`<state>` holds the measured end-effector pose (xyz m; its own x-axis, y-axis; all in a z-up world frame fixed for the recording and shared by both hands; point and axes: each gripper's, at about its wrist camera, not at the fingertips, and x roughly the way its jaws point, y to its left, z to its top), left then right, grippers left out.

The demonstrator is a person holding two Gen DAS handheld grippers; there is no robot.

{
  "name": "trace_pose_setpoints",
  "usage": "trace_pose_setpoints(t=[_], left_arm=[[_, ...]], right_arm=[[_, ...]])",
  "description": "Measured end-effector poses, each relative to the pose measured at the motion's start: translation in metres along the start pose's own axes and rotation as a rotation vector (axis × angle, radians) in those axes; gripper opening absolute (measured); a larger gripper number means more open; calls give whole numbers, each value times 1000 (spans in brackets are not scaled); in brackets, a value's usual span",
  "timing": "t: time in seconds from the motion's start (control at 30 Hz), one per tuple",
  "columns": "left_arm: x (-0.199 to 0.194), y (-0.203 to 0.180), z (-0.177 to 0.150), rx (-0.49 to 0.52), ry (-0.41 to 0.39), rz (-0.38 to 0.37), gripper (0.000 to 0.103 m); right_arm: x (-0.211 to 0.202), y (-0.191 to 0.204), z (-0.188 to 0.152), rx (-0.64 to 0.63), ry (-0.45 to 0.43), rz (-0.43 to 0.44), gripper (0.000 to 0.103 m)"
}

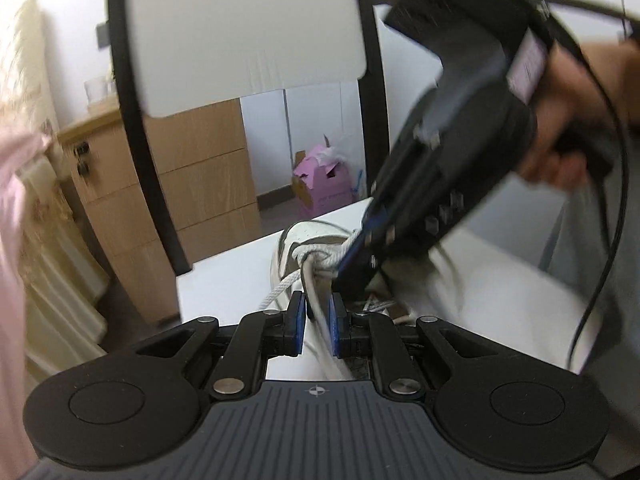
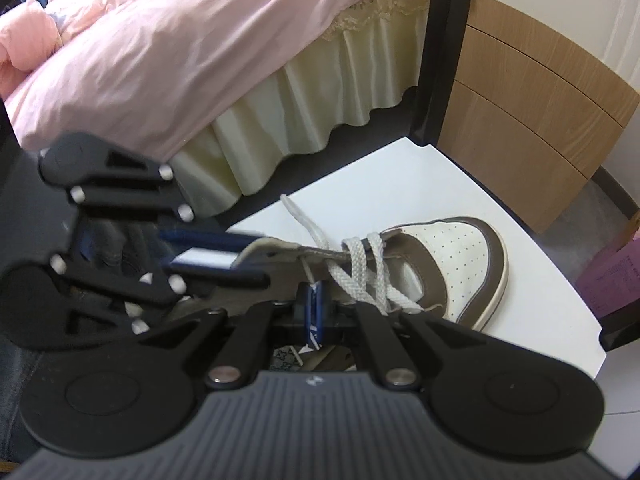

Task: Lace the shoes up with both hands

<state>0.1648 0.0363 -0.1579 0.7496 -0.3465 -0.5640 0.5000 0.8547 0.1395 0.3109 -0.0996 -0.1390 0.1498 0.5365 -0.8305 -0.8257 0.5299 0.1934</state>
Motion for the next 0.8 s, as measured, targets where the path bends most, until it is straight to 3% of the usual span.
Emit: trace_pose_setpoints(t=[0.17, 0.47, 0.8], left_arm=[[4, 3, -1, -9, 7, -15, 15], [4, 5, -2, 7, 14, -30, 15], [5, 6, -3, 22, 17, -24, 16]], right_arm=[[-14, -8, -2, 57, -68, 46, 3], [6, -5, 4, 56, -25, 64, 3], [4, -1, 3, 45, -69, 48, 4]])
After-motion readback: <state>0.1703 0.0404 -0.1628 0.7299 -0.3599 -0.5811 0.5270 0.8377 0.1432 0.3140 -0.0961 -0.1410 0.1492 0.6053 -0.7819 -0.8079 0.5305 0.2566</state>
